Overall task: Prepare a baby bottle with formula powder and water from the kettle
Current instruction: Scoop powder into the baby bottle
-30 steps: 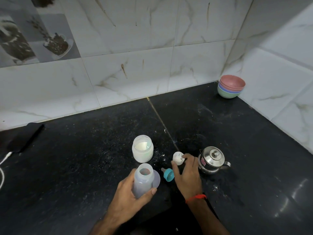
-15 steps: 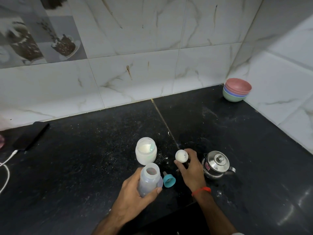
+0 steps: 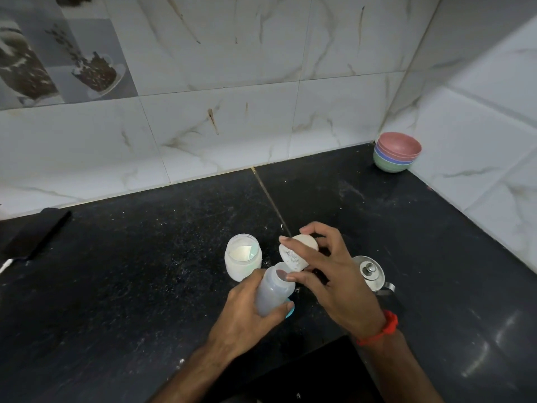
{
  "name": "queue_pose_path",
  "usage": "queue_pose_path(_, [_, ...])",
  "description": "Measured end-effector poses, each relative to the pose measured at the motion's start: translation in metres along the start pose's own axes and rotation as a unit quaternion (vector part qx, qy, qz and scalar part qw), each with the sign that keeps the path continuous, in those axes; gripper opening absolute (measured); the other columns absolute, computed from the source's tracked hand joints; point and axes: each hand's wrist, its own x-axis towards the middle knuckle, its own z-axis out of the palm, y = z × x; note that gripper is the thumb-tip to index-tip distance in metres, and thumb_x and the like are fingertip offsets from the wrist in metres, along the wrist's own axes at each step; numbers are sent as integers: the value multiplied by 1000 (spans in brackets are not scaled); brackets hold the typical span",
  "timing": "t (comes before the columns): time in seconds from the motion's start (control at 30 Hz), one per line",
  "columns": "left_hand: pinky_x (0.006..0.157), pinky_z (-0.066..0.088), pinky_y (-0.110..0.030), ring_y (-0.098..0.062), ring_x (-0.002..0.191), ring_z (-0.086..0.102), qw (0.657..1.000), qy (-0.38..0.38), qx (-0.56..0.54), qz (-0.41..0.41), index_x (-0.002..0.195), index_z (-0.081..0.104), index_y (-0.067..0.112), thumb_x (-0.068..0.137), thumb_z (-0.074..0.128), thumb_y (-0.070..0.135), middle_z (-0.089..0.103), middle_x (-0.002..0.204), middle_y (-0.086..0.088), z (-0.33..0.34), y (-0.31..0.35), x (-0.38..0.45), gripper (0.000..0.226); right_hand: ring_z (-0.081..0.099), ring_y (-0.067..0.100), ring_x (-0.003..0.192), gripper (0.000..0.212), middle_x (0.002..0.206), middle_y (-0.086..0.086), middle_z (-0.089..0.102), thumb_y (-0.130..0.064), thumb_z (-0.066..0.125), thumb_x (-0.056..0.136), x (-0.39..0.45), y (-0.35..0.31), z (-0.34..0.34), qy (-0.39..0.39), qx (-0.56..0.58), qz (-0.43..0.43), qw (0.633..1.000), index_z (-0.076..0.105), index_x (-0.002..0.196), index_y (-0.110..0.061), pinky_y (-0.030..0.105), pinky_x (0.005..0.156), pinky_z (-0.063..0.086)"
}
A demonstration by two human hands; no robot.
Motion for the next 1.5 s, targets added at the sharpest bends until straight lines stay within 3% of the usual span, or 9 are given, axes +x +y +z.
queue_pose_path(0.1, [95, 59, -25, 8, 119, 57, 1000, -4, -14, 7, 128, 52, 45, 78, 80, 59, 62, 127, 25, 3, 4, 1, 58, 50, 22, 125, 50, 145, -3, 34, -25, 73, 97, -3, -4, -4, -26, -28, -7, 999, 58, 143, -36, 37, 100, 54])
queue_pose_path(0.23, [93, 59, -24, 1, 119, 62, 999, 4, -28, 18, 128, 57, 40, 80, 81, 56, 65, 125, 22, 5, 7, 5, 56, 46, 26, 130, 45, 151, -4, 33, -27, 63, 102, -5, -11, -9, -41, -38, -12, 998, 55, 146, -36, 41, 103, 51])
queue_pose_path(0.33, [91, 56, -17, 3, 119, 60, 999, 5, -28, 27, 124, 55, 47, 80, 80, 57, 64, 124, 24, 4, 10, 7, 52, 45, 28, 136, 43, 156, -5, 32, -25, 57, 104, -5, -16, -11, -40, -35, -9, 999, 55, 146, -36, 42, 106, 50])
queue_pose_path(0.63, [86, 60, -25, 0, 112, 61, 999, 17, -28, 37, 122, 60, 35, 80, 80, 54, 66, 114, 21, 2, 19, 20, 50, 37, 18, 150, 52, 162, 2, 39, 2, 59, 98, 2, -31, -15, 0, -34, -29, 999, 51, 148, -9, 30, 120, 36])
queue_pose_path(0.8, [91, 57, -18, 5, 114, 61, 999, 8, -28, 37, 125, 55, 39, 81, 81, 53, 65, 119, 23, 2, 26, 26, 53, 36, 13, 151, 59, 160, 9, 41, 15, 63, 93, 5, -38, -18, 32, -43, -40, 998, 48, 148, -4, 22, 120, 32])
queue_pose_path(0.9, [93, 55, -16, 4, 114, 61, 999, 12, -29, 32, 126, 53, 41, 82, 82, 50, 63, 122, 23, 3, 28, 28, 54, 38, 15, 151, 59, 159, 11, 42, 15, 62, 93, 5, -40, -19, 48, -40, -51, 997, 48, 146, -5, 24, 120, 34])
queue_pose_path(1.03, [85, 52, -8, 10, 114, 57, 999, 15, -35, 36, 119, 55, 43, 79, 79, 57, 65, 113, 25, 6, 29, 28, 49, 39, 19, 150, 56, 158, 11, 43, 14, 62, 93, 5, -40, -20, 50, -45, -54, 996, 50, 146, -4, 29, 120, 36])
queue_pose_path(1.27, [86, 61, -30, 1, 108, 62, 999, 17, -34, 39, 118, 61, 33, 77, 76, 63, 69, 110, 17, 8, 28, 28, 52, 43, 21, 148, 58, 156, 11, 47, 16, 68, 89, 2, -39, -21, 62, -70, -55, 994, 55, 143, -3, 36, 118, 41])
queue_pose_path(1.5, [85, 62, -34, -3, 103, 66, 998, 9, -38, 43, 117, 62, 31, 77, 76, 61, 70, 108, 16, 8, 30, 24, 52, 44, 23, 147, 56, 155, 12, 48, 18, 68, 88, -1, -41, -22, 61, -71, -62, 994, 57, 140, -1, 39, 117, 44])
